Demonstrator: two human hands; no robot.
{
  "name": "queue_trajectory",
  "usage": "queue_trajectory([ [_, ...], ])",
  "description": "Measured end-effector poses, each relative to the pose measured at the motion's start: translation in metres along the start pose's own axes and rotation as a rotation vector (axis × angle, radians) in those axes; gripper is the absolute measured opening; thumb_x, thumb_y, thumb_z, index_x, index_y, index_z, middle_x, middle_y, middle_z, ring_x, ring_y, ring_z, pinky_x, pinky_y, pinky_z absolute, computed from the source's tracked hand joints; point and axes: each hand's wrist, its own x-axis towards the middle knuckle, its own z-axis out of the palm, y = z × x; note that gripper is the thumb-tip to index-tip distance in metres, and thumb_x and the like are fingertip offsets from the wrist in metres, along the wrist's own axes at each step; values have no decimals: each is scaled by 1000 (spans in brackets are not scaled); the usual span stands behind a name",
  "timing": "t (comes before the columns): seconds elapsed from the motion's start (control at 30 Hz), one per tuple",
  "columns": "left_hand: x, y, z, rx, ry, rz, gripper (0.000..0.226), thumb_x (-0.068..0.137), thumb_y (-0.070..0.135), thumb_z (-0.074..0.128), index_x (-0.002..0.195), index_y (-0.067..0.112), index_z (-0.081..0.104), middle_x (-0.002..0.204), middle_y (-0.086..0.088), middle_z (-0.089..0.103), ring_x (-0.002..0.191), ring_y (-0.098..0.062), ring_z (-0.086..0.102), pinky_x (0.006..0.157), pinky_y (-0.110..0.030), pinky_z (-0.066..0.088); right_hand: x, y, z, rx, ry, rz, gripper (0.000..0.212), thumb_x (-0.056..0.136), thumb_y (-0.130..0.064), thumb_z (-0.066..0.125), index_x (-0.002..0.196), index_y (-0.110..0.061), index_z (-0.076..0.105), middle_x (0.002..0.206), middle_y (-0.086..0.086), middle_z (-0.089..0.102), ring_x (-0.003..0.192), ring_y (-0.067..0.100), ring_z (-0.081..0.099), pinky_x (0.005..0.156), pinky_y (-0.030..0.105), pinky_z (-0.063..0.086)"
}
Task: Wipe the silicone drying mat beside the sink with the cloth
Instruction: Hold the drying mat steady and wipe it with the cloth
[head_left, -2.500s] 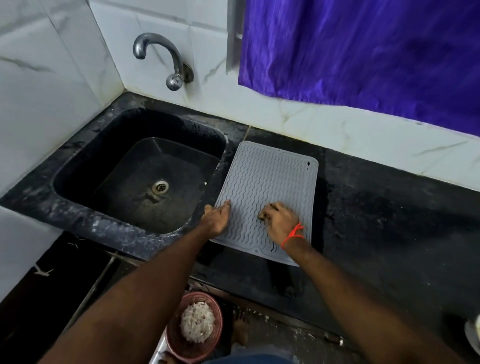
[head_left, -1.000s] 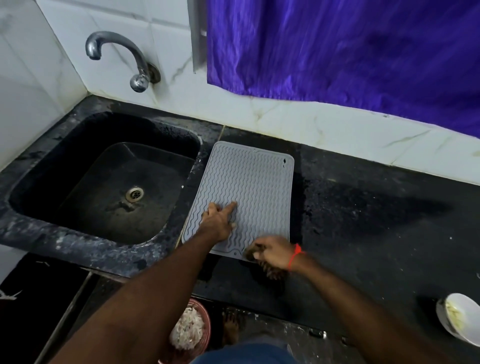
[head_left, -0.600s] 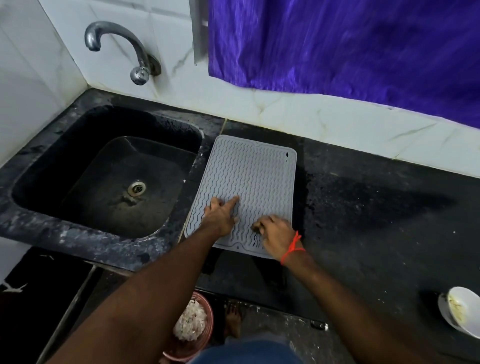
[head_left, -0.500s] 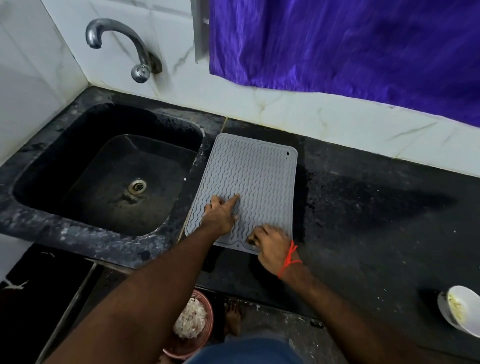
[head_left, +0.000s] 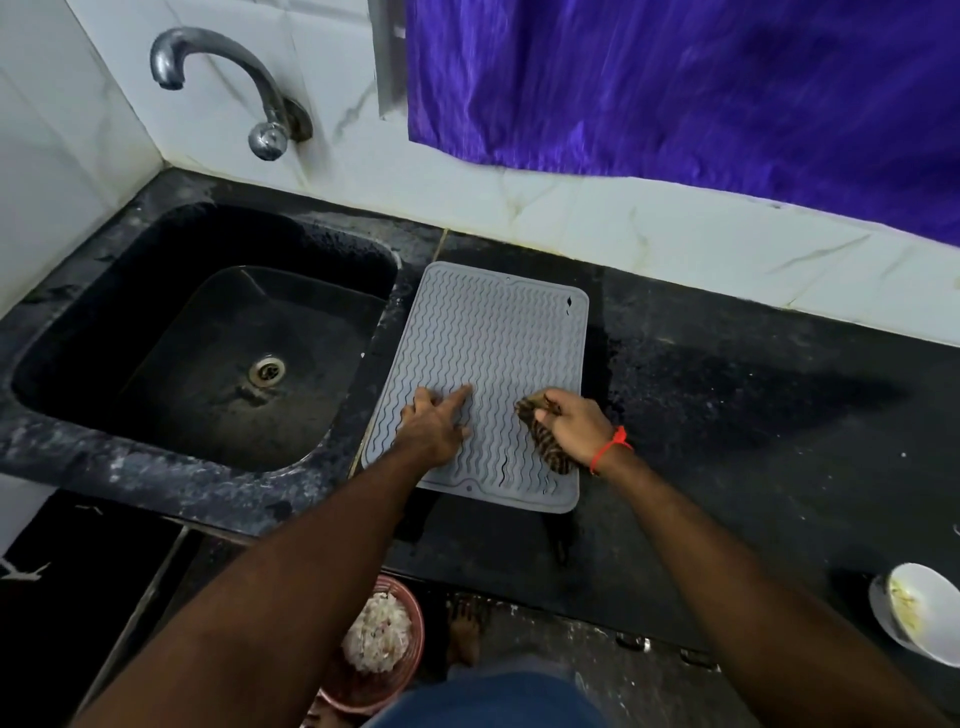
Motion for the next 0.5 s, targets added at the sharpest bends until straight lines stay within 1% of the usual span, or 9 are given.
queue_trajectory([
  [0.07, -1, 0, 1, 3, 4, -4, 66, 98, 42, 54, 153, 46, 19, 150, -10, 18, 135, -35, 27, 112, -52, 35, -5, -2, 8, -234, -29, -128, 24, 93, -14, 52, 111, -15, 67, 117, 7, 67, 112, 25, 59, 97, 34, 49],
  [0.13, -1, 1, 1, 0, 10, -6, 66, 98, 41, 54, 153, 47, 18, 150, -10, 19, 134, -34, 28, 112, -52, 36, -19, -2, 25, -410, -62, -224, 26, 91, -13, 49, 111, -13, 66, 114, 9, 65, 111, 29, 58, 97, 37, 47],
  [0.23, 0, 0, 2, -1, 18, -3, 66, 98, 40, 55, 152, 47, 19, 149, -10, 20, 133, -34, 29, 111, -52, 37, -46, -1, 46, -536, -14, -278, 31, 83, -15, 48, 110, -14, 63, 109, 6, 62, 105, 28, 58, 93, 39, 50],
  [0.3, 1, -1, 3, -2, 11, -5, 65, 98, 40, 55, 152, 47, 19, 149, -10, 19, 133, -35, 28, 110, -53, 36, -63, 1, 57, -559, -5, -298, 34, 77, -15, 49, 109, -15, 62, 109, 5, 61, 103, 28, 58, 92, 38, 50],
  [0.4, 2, -1, 3, 0, 16, -1, 65, 98, 39, 54, 152, 47, 20, 150, -12, 18, 134, -38, 27, 111, -55, 35, -76, 5, 61, -570, -60, -321, 32, 82, -15, 50, 112, -16, 62, 111, 3, 61, 105, 25, 58, 95, 36, 48],
  [0.43, 2, -1, 3, 3, 19, 3, 65, 98, 39, 55, 152, 47, 20, 150, -13, 18, 134, -38, 27, 111, -55, 35, -77, 5, 58, -537, -105, -318, 30, 85, -16, 51, 112, -16, 63, 111, 4, 62, 105, 23, 58, 96, 36, 48],
  [0.47, 2, -1, 4, 5, 21, 8, 65, 98, 39, 55, 152, 46, 20, 150, -13, 19, 134, -38, 28, 111, -55, 35, -78, 5, 54, -474, -185, -298, 27, 88, -16, 51, 112, -15, 65, 112, 4, 64, 106, 23, 59, 97, 35, 48],
  [0.5, 2, -2, 4, 5, 22, 12, 65, 98, 40, 55, 152, 46, 20, 149, -13, 19, 134, -37, 28, 111, -55, 35, -78, 4, 50, -404, -315, -256, 25, 90, -17, 53, 112, -16, 66, 112, 5, 67, 107, 21, 60, 97, 33, 48],
])
